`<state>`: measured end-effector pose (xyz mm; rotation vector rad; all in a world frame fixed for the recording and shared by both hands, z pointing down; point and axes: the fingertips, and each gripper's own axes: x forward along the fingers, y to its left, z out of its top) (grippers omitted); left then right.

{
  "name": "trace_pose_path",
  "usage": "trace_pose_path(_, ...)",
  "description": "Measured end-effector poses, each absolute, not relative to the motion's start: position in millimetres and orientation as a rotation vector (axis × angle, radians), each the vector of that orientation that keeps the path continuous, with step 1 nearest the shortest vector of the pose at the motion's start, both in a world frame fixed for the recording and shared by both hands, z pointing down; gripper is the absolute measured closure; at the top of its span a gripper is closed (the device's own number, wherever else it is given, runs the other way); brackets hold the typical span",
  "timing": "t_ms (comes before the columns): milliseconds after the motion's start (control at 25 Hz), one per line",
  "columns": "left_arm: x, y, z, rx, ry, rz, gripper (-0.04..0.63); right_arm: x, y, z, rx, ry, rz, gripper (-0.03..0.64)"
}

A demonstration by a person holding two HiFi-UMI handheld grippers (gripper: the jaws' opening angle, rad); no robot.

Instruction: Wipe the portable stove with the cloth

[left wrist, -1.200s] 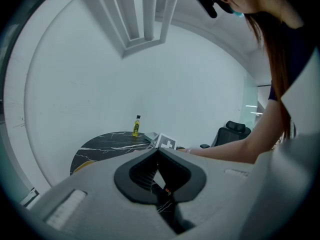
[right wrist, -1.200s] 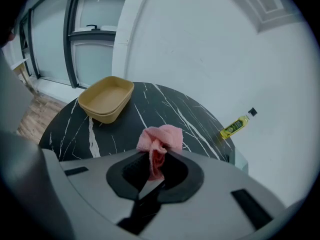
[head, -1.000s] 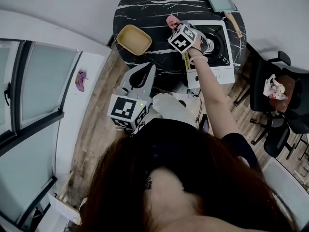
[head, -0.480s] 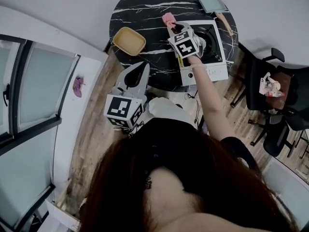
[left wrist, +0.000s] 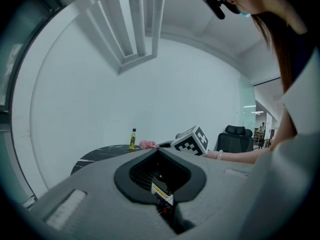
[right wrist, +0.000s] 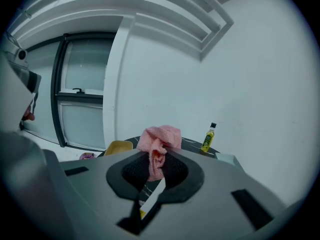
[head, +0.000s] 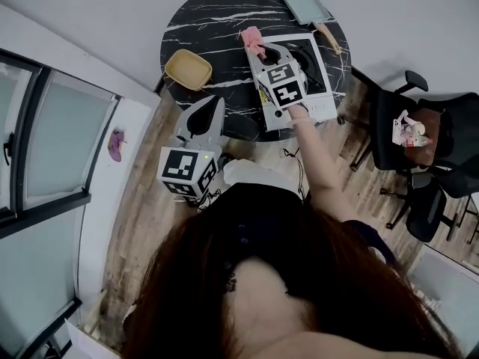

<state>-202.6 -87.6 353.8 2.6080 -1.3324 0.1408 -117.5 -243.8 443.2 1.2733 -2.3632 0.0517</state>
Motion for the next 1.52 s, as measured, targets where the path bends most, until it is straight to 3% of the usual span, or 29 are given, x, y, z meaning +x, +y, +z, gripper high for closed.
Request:
trace_pose_path(680, -164.3, -50.4, 327.1, 2.685, -1.399, 0.101, 0.582, -76.7, -139.8, 366.4, 1.384, -2.516, 0.013, 0.574)
trace_pose_path(1520, -109.5, -9.0, 316.2, 2.728, -1.417, 0.078, 0.583, -22.8, -46.4, 345.8, 1.381, -2.557, -0.036, 0.574)
